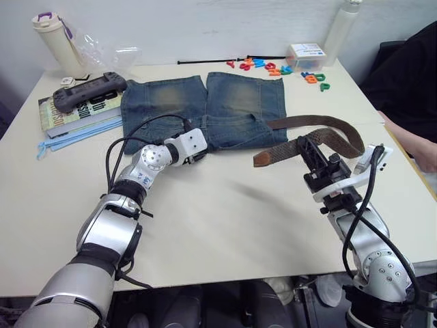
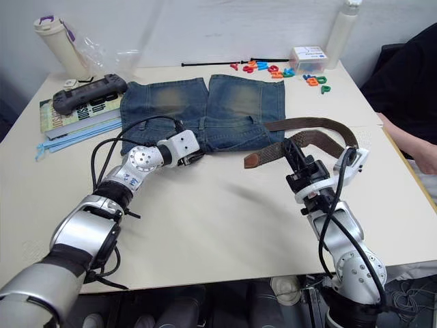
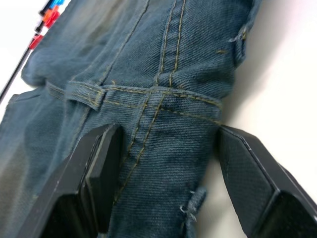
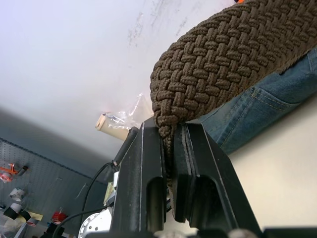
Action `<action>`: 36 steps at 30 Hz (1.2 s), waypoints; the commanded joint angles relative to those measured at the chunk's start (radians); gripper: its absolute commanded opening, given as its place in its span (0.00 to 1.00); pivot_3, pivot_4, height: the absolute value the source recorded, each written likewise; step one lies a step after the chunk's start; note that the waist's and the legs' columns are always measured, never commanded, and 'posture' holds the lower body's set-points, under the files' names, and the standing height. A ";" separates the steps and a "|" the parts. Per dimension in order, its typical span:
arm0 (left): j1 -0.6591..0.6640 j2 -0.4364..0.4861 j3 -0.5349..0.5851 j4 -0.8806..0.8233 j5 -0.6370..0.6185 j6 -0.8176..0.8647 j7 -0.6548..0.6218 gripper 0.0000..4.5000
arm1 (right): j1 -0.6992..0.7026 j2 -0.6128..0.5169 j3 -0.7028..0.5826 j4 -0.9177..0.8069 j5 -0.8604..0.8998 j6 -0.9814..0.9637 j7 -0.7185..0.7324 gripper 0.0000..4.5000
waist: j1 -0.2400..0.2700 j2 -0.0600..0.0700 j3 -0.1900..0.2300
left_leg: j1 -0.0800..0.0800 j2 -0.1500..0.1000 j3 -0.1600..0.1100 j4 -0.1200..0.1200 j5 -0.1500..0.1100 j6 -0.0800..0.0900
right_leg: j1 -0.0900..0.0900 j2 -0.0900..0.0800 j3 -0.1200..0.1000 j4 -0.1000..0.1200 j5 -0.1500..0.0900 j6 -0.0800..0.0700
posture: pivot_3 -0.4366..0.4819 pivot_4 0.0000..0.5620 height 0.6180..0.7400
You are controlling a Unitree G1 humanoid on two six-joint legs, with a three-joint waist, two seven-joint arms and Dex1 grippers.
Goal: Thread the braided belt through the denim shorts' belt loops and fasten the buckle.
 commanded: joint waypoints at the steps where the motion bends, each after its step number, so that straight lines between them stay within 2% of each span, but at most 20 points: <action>1: -0.003 0.019 0.010 0.035 0.014 -0.028 0.001 0.56 | -0.009 -0.010 -0.005 -0.043 0.026 -0.029 -0.005 0.00 | -0.003 0.000 0.000 | 0.000 0.000 0.000 0.000 0.000 0.000 | 0.000 0.000 0.000 0.000 0.000 0.000 | 0.48 0.27 0.34; 6: 0.014 0.045 0.006 -0.003 0.027 -0.073 -0.054 0.12 | -0.011 -0.012 0.004 -0.037 0.025 -0.037 -0.004 0.00 | -0.010 0.000 0.000 | 0.000 0.000 0.000 0.000 0.000 0.000 | -0.001 0.000 0.000 0.001 0.000 0.000 | 0.48 0.27 0.34; 7: 0.030 0.056 0.000 -0.025 0.029 -0.082 -0.079 0.08 | -0.013 -0.012 0.006 -0.033 0.023 -0.038 -0.003 0.00 | -0.011 0.000 0.000 | -0.001 0.000 0.000 0.000 0.000 0.000 | -0.001 0.000 0.000 0.001 0.000 0.000 | 0.48 0.27 0.34; 10: 0.090 0.090 -0.006 -0.124 0.020 -0.087 -0.160 0.08 | -0.013 -0.012 0.006 -0.032 0.019 -0.041 -0.003 0.00 | -0.021 0.000 0.000 | -0.001 0.000 0.000 0.000 0.000 0.000 | -0.002 0.000 0.000 0.001 0.000 0.000 | 0.48 0.27 0.34; 14: 0.274 0.170 0.025 -0.488 -0.053 0.020 -0.300 0.08 | -0.009 -0.011 0.000 -0.040 0.012 -0.054 -0.006 0.00 | -0.023 0.000 0.000 | -0.001 0.000 0.003 0.000 0.000 0.000 | -0.004 0.000 0.002 0.003 0.000 0.000 | 0.48 0.27 0.34; 17: 0.495 0.231 0.090 -0.949 -0.166 0.296 -0.399 0.08 | -0.009 -0.009 -0.008 -0.045 0.017 -0.071 -0.009 0.00 | -0.034 0.001 0.000 | -0.001 0.001 0.005 -0.001 0.000 0.000 | -0.007 0.001 0.007 0.006 0.000 -0.001 | 0.48 0.27 0.34; 19: 0.612 0.254 0.137 -1.190 -0.229 0.492 -0.422 0.08 | -0.011 -0.013 -0.011 -0.046 0.022 -0.076 -0.012 0.00 | -0.033 0.001 0.000 | -0.002 0.001 0.006 -0.001 0.000 0.000 | -0.008 0.001 0.008 0.005 0.000 -0.001 | 0.48 0.27 0.34; 22: 0.751 0.274 0.195 -1.451 -0.315 0.713 -0.441 0.08 | -0.017 -0.023 -0.017 -0.040 0.029 -0.082 -0.017 0.00 | -0.033 0.001 0.000 | -0.001 0.001 0.008 0.000 -0.001 0.001 | -0.008 0.001 0.010 0.005 0.000 -0.001 | 0.48 0.27 0.34; 25: 0.892 0.289 0.253 -1.658 -0.391 0.860 -0.441 0.08 | -0.026 -0.038 -0.026 -0.028 0.038 -0.084 -0.020 0.00 | -0.034 0.002 0.000 | -0.001 0.002 0.008 0.000 -0.001 0.001 | -0.008 0.002 0.010 0.006 -0.001 -0.001 | 0.48 0.27 0.34; 29: 1.000 0.322 0.270 -1.758 -0.392 0.929 -0.426 0.08 | -0.025 -0.065 -0.034 -0.014 0.056 -0.074 -0.020 0.00 | -0.036 0.002 0.000 | 0.000 0.002 0.009 0.000 -0.001 0.001 | -0.008 0.002 0.011 0.006 -0.001 -0.001 | 0.48 0.27 0.34; 36: 1.059 0.322 0.238 -1.723 -0.322 0.856 -0.349 0.08 | -0.007 -0.100 -0.038 0.011 0.078 -0.057 -0.024 0.00 | -0.021 0.002 0.000 | 0.002 0.003 0.010 0.000 -0.004 0.007 | -0.006 0.002 0.011 0.007 -0.001 -0.002 | 0.48 0.27 0.34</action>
